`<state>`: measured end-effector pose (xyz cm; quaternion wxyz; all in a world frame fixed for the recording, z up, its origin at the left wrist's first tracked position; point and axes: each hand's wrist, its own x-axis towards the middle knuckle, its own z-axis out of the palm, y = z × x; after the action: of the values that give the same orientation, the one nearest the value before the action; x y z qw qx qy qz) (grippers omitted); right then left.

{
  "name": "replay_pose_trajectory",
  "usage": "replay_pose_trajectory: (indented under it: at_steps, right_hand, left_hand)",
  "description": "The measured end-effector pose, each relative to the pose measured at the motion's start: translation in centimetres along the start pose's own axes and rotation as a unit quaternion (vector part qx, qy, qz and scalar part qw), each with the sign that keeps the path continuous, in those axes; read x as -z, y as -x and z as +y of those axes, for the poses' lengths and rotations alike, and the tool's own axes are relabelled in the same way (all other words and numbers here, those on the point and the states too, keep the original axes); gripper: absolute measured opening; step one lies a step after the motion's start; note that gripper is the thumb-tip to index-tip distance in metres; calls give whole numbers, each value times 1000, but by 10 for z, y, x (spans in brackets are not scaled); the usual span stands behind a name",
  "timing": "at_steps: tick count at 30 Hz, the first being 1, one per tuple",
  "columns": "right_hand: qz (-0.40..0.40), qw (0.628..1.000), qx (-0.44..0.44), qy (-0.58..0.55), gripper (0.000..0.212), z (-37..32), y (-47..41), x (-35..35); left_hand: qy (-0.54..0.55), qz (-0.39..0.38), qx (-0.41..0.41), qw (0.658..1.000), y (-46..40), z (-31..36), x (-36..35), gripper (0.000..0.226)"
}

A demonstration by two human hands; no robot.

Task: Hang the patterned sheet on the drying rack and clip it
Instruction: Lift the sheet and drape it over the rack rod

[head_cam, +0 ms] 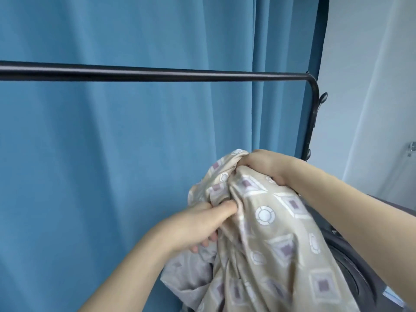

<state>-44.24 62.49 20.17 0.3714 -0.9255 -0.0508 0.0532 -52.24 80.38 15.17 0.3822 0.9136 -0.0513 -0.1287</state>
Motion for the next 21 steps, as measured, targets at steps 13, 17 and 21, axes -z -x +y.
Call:
replay_pose_trajectory:
  at_steps: [13, 17, 21]
  right_hand:
    - [-198, 971, -88, -101, 24, 44, 6, -10]
    - [-261, 962, -12, 75, 34, 24, 20, -10]
    - [-244, 967, 47, 61, 55, 21, 15, -2]
  left_hand:
    - [342, 252, -29, 905, -50, 1, 19, 31]
    - [173, 358, -116, 910, -64, 23, 39, 23]
    - [106, 369, -236, 893, -61, 38, 66, 27]
